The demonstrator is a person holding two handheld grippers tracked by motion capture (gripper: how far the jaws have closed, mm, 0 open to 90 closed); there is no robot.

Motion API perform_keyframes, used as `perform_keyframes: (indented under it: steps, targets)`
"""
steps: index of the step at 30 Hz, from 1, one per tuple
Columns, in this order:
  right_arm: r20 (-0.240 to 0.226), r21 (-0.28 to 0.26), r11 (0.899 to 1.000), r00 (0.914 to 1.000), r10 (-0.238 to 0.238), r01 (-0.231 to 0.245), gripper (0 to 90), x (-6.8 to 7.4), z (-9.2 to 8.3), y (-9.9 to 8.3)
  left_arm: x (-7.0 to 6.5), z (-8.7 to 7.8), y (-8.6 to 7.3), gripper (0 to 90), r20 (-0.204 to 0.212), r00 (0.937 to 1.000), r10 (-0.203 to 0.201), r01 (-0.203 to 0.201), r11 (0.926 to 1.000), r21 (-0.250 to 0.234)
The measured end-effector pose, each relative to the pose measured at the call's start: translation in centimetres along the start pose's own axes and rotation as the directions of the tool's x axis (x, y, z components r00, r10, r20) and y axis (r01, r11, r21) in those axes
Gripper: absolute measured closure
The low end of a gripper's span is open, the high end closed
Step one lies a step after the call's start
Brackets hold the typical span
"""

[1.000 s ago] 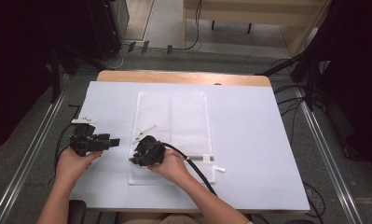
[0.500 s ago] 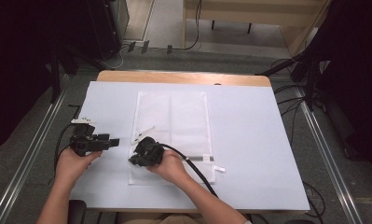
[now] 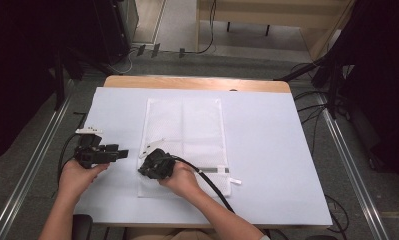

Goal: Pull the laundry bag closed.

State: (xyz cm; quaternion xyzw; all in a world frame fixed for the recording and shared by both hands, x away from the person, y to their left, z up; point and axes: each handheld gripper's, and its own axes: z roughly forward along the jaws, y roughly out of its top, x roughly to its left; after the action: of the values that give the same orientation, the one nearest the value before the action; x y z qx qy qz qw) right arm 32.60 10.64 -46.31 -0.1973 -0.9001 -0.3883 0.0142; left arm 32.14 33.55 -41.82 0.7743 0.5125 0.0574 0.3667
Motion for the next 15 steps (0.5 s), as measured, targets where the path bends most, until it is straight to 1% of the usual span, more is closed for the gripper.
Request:
perform_keyframes:
  steps: [1,2,5,8,12,13,15]
  targets:
    - [0.000,0.000,1.000,1.0000,0.000,0.000,88.1,0.0,0.0,0.0,0.0,0.0,0.0,43.8,0.000,1.0000,0.000,0.000,1.0000,0.000]
    - [0.001,-0.004,1.000,1.0000,0.003,-0.003,88.2,-0.1,-0.1,0.1,-0.1,0.0,0.0,43.8,0.011,0.9999,-0.002,0.002,1.0000,-0.001]
    - [0.004,-0.023,1.000,1.0000,-0.003,0.003,88.1,-0.4,-0.8,0.4,-0.4,0.1,-0.1,44.3,0.030,0.9994,0.020,-0.020,0.9998,-0.001]
    - [0.000,-0.021,1.000,1.0000,0.002,-0.002,88.1,-1.1,-1.4,0.6,-0.7,0.2,-0.3,45.2,0.062,0.9968,0.051,-0.051,0.9987,-0.004]
    - [0.002,-0.030,1.000,1.0000,0.001,-0.001,88.1,-1.4,-2.1,0.9,-0.9,0.2,-0.5,45.6,0.082,0.9944,0.067,-0.067,0.9977,-0.001]
    - [-0.002,-0.029,1.000,1.0000,0.000,0.000,88.1,-1.5,-2.4,1.2,-1.0,0.2,-0.5,45.8,0.088,0.9934,0.074,-0.074,0.9973,0.000]
    - [-0.003,-0.027,1.000,1.0000,-0.007,0.007,88.1,-1.6,-2.5,1.3,-1.2,0.2,-0.6,46.1,0.099,0.9909,0.091,-0.092,0.9958,0.001]
